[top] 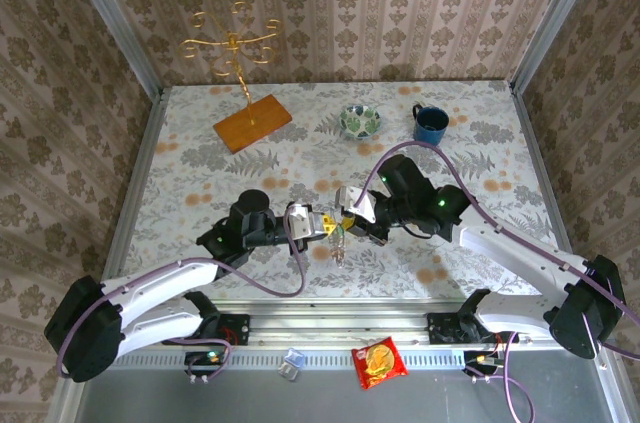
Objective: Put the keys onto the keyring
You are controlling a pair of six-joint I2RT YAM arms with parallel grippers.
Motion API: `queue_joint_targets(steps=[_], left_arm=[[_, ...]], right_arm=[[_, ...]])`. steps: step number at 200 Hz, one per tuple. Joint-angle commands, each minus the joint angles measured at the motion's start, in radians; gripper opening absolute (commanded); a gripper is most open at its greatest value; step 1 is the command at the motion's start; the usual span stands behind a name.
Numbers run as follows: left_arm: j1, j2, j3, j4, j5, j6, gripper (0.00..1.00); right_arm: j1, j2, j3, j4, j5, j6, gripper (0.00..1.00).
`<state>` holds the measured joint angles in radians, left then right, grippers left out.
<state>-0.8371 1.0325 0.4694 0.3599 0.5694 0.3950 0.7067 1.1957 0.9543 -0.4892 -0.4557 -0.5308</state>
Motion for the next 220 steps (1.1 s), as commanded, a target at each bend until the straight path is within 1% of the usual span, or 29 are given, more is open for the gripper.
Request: queue_joint_targets(steps=[1, 23, 59, 61, 81, 87, 99, 112, 147, 170, 208, 220], left_arm=[[-0.011, -0.006, 0.013, 0.043, 0.003, 0.021, 0.00], [-0.016, -0.002, 0.015, 0.048, -0.003, 0.022, 0.00], [-0.019, 0.006, -0.002, 0.111, -0.003, -0.007, 0.00], [-0.019, 0.006, -0.004, 0.112, -0.004, -0.009, 0.00], [-0.019, 0.014, -0.018, 0.157, -0.005, -0.028, 0.00], [-0.019, 0.016, -0.021, 0.169, -0.005, -0.036, 0.00], [-0.019, 0.018, -0.032, 0.192, -0.005, -0.052, 0.00], [-0.019, 0.022, -0.046, 0.226, -0.005, -0.070, 0.00], [-0.019, 0.039, -0.084, 0.348, -0.001, -0.134, 0.00], [-0.019, 0.052, -0.100, 0.396, 0.005, -0.161, 0.00], [-0.019, 0.067, -0.118, 0.455, 0.009, -0.185, 0.00], [-0.019, 0.071, -0.120, 0.463, 0.010, -0.189, 0.00]], right_arm=[[-0.006, -0.007, 0.017, -0.081, 0.062, -0.039, 0.00], [-0.003, 0.021, 0.024, -0.092, 0.062, -0.033, 0.00], [0.000, 0.032, 0.017, -0.054, 0.017, 0.001, 0.00], [0.000, 0.030, 0.017, -0.032, 0.015, 0.002, 0.00], [-0.001, 0.005, -0.008, 0.027, -0.002, 0.019, 0.16], [-0.001, -0.006, -0.020, 0.048, -0.004, 0.025, 0.19], [-0.004, -0.034, -0.051, 0.094, -0.014, 0.032, 0.23], [-0.007, -0.059, -0.084, 0.139, -0.022, 0.037, 0.25], [-0.008, -0.065, -0.117, 0.190, -0.040, 0.052, 0.23], [-0.009, -0.065, -0.131, 0.216, -0.052, 0.063, 0.22], [-0.010, -0.060, -0.141, 0.251, -0.070, 0.085, 0.14], [-0.010, -0.060, -0.141, 0.265, -0.077, 0.094, 0.13]])
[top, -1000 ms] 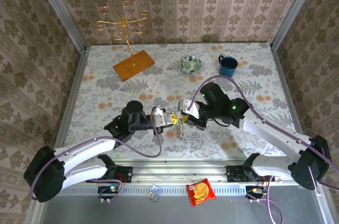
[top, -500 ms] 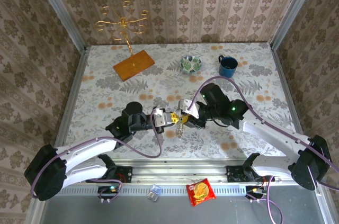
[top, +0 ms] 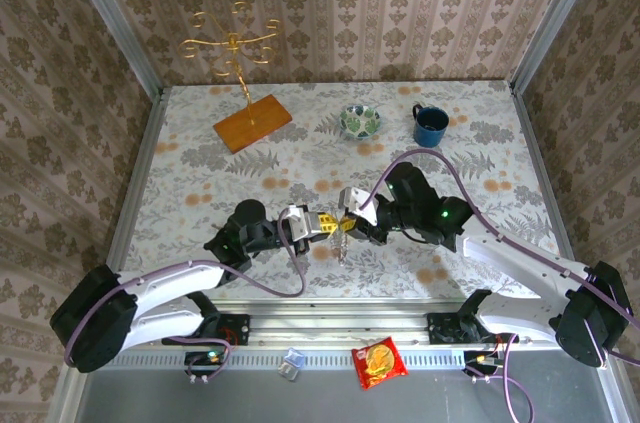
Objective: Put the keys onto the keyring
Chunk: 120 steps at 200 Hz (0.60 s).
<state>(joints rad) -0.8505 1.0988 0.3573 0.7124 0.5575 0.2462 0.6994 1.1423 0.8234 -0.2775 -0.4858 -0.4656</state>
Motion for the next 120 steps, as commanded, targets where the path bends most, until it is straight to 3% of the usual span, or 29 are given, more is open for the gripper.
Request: queue_joint_targets(steps=[1, 19, 36, 46, 56, 67, 120], left_arm=[[-0.005, 0.005, -0.008, 0.111, 0.022, -0.040, 0.00], [-0.005, 0.006, -0.010, 0.112, 0.027, -0.044, 0.00], [-0.005, 0.003, -0.013, 0.107, 0.017, -0.039, 0.00], [-0.005, -0.004, -0.013, 0.091, -0.003, -0.033, 0.00], [-0.005, -0.013, -0.011, 0.065, -0.022, -0.022, 0.12], [-0.005, -0.024, -0.004, 0.022, -0.035, -0.005, 0.16], [-0.009, -0.038, 0.075, -0.210, -0.042, 0.087, 0.17]], right_arm=[[-0.003, -0.007, -0.010, 0.054, -0.047, 0.029, 0.13], [-0.003, -0.008, -0.009, 0.070, -0.055, 0.033, 0.11], [-0.005, -0.005, 0.002, 0.056, -0.057, 0.021, 0.00], [-0.005, -0.001, 0.018, 0.026, -0.056, 0.006, 0.00], [-0.005, 0.003, 0.035, -0.007, -0.054, -0.010, 0.00], [-0.005, 0.008, 0.054, -0.046, -0.049, -0.027, 0.00], [0.035, 0.072, 0.173, -0.252, 0.036, -0.127, 0.00]])
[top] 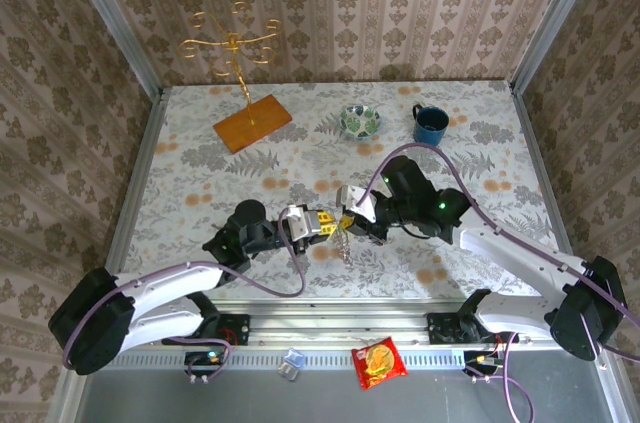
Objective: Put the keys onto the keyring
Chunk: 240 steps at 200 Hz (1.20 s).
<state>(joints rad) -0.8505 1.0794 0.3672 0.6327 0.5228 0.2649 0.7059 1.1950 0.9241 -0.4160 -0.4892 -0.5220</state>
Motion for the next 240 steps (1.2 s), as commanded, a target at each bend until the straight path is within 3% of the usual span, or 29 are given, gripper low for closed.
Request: queue_joint_targets(steps=[1, 43, 84, 99, 124, 168, 240], left_arm=[[-0.009, -0.018, 0.068, -0.133, -0.007, 0.070, 0.17], [-0.010, -0.019, 0.125, -0.259, -0.018, 0.143, 0.17], [-0.010, -0.024, 0.155, -0.317, -0.007, 0.166, 0.14], [-0.010, -0.029, 0.145, -0.292, -0.001, 0.155, 0.11], [-0.008, -0.040, 0.112, -0.217, 0.019, 0.117, 0.00], [-0.002, -0.042, 0.047, -0.059, 0.051, 0.033, 0.00], [0.006, -0.020, 0.010, 0.071, 0.086, -0.038, 0.00]], right_arm=[[0.030, 0.021, 0.074, -0.114, 0.042, -0.072, 0.00], [0.092, 0.083, 0.181, -0.262, 0.153, -0.149, 0.00], [0.112, 0.082, 0.204, -0.231, 0.143, -0.162, 0.00], [0.110, 0.060, 0.172, -0.174, 0.126, -0.138, 0.00], [0.076, 0.014, 0.098, -0.053, 0.052, -0.056, 0.10], [0.011, -0.071, -0.049, 0.136, -0.021, 0.056, 0.24], [-0.005, -0.043, -0.088, 0.188, -0.057, 0.080, 0.25]])
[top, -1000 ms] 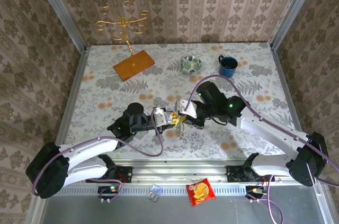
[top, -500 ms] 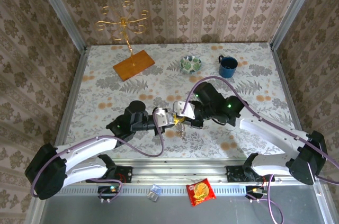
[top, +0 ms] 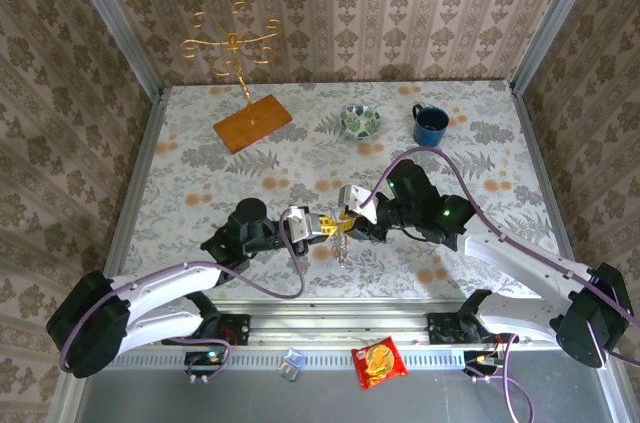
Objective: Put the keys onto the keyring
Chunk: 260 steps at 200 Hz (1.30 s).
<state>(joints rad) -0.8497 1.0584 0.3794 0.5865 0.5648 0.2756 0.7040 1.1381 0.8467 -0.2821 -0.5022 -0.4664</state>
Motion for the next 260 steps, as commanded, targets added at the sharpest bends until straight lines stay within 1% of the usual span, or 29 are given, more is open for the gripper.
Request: queue_joint_targets(steps=[1, 20, 34, 45, 47, 54, 67, 85, 96, 107, 118, 147, 178, 219, 244, 252, 260], left_arm=[[0.005, 0.001, -0.002, 0.118, 0.044, -0.049, 0.00], [0.006, 0.007, -0.005, 0.138, 0.050, -0.060, 0.00], [0.008, 0.009, -0.007, 0.145, 0.052, -0.067, 0.00], [0.010, 0.007, -0.006, 0.142, 0.043, -0.067, 0.00], [0.010, 0.006, -0.007, 0.140, 0.039, -0.067, 0.00], [0.011, 0.001, -0.008, 0.133, 0.027, -0.065, 0.06], [0.015, -0.014, -0.004, 0.095, 0.011, -0.047, 0.13], [0.014, -0.038, 0.024, -0.026, -0.009, 0.000, 0.15], [0.014, -0.048, 0.052, -0.122, -0.016, 0.033, 0.22], [0.014, -0.055, 0.081, -0.204, -0.018, 0.068, 0.23], [0.014, -0.059, 0.100, -0.249, -0.018, 0.086, 0.24], [0.014, -0.053, 0.119, -0.281, -0.024, 0.106, 0.24], [0.014, -0.031, 0.137, -0.302, -0.018, 0.118, 0.23], [0.014, -0.015, 0.147, -0.289, -0.007, 0.120, 0.22], [0.017, -0.008, 0.157, -0.285, 0.005, 0.123, 0.17], [0.019, -0.009, 0.158, -0.282, 0.012, 0.123, 0.13], [0.021, -0.010, 0.157, -0.280, 0.016, 0.122, 0.07]], right_arm=[[-0.003, 0.014, -0.010, 0.055, -0.044, 0.025, 0.24], [-0.003, 0.022, -0.004, 0.057, -0.056, 0.025, 0.19], [-0.004, 0.026, 0.001, 0.052, -0.062, 0.019, 0.10], [-0.003, 0.028, 0.009, 0.038, -0.067, 0.008, 0.00], [-0.003, 0.028, 0.011, 0.034, -0.067, 0.005, 0.00], [-0.003, 0.027, 0.021, 0.015, -0.067, -0.007, 0.00], [-0.003, 0.029, 0.046, -0.029, -0.061, -0.034, 0.00], [-0.002, 0.036, 0.079, -0.093, -0.036, -0.075, 0.00], [0.000, 0.043, 0.098, -0.134, -0.016, -0.102, 0.00], [0.007, 0.055, 0.125, -0.182, 0.016, -0.134, 0.00], [0.020, 0.071, 0.154, -0.232, 0.045, -0.167, 0.00], [0.040, 0.085, 0.193, -0.280, 0.074, -0.197, 0.00], [0.064, 0.091, 0.219, -0.280, 0.079, -0.201, 0.00], [0.095, 0.111, 0.237, -0.275, 0.086, -0.201, 0.00], [0.109, 0.124, 0.244, -0.268, 0.090, -0.200, 0.00], [0.110, 0.123, 0.244, -0.264, 0.086, -0.197, 0.00], [0.110, 0.122, 0.241, -0.261, 0.083, -0.189, 0.00]])
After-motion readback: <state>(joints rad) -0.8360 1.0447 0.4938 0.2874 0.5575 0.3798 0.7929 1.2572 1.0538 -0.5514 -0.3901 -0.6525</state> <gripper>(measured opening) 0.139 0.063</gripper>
